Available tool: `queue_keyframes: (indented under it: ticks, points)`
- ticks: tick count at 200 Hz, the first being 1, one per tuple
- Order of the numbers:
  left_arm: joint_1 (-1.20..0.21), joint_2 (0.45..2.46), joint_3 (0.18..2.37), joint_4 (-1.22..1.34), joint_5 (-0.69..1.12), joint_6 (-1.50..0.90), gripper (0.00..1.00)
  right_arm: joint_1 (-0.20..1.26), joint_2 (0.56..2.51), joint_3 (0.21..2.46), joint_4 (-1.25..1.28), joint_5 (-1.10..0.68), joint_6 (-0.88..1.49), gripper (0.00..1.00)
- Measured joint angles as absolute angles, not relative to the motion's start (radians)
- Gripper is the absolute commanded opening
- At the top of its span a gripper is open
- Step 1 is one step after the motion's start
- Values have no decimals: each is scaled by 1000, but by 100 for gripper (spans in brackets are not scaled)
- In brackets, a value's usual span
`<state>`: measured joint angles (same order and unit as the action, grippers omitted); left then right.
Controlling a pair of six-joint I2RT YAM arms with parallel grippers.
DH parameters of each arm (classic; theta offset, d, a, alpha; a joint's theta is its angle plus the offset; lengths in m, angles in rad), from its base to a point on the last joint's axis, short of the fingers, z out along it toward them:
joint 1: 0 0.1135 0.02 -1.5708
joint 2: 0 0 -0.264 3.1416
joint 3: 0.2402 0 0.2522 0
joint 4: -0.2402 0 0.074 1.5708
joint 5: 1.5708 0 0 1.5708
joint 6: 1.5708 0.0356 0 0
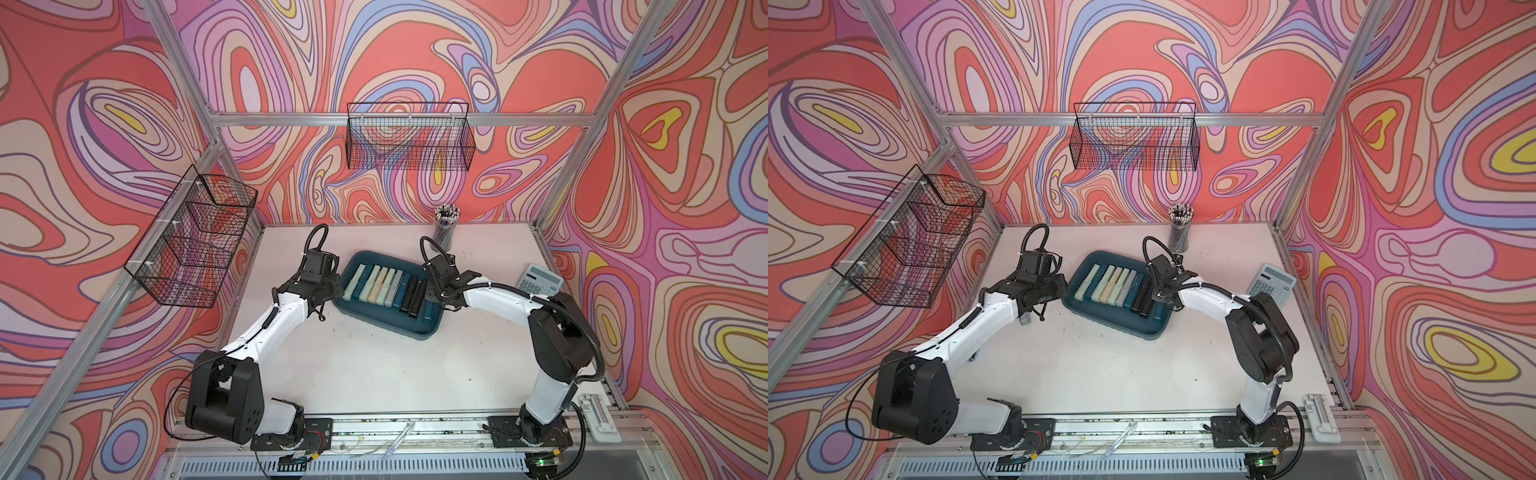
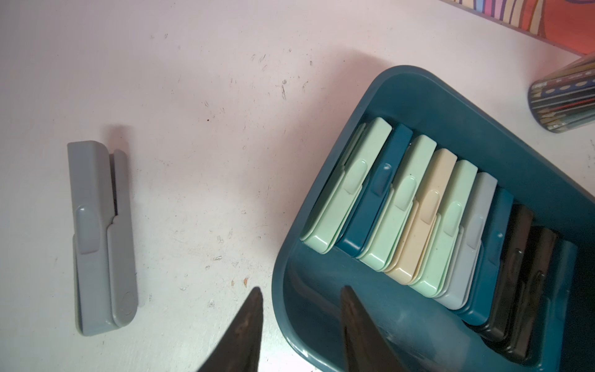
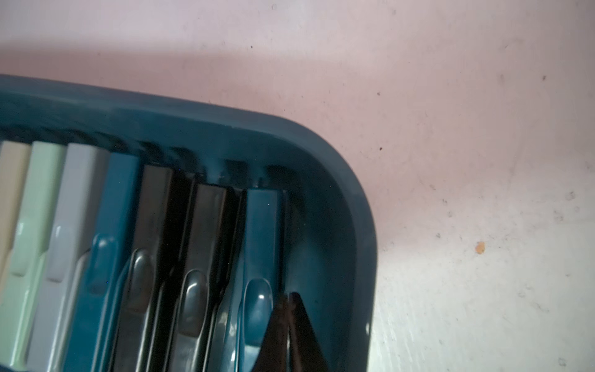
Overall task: Put the pruning pliers into the storage box
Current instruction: Place the pruning pliers in the storage box.
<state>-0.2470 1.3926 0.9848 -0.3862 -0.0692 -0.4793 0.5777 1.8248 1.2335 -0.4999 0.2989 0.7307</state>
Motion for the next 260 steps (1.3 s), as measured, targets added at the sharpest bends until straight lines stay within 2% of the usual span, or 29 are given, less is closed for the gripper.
queue_keyframes:
  ticks: [167, 193, 209, 260]
  points:
    - [-199, 1367, 931, -361, -34, -503, 40, 566, 1945, 1292, -451, 248, 753, 10]
    - [-184, 1364, 922, -361, -35, -506, 52, 561, 1945, 1292, -450, 248, 752, 15]
    - [-162, 1360, 903, -358, -33, -517, 54, 558, 1940, 1292, -448, 255, 751, 18]
    - [-74, 1353, 889, -363, -38, -529, 62, 556, 1845, 1291, -457, 288, 710, 21]
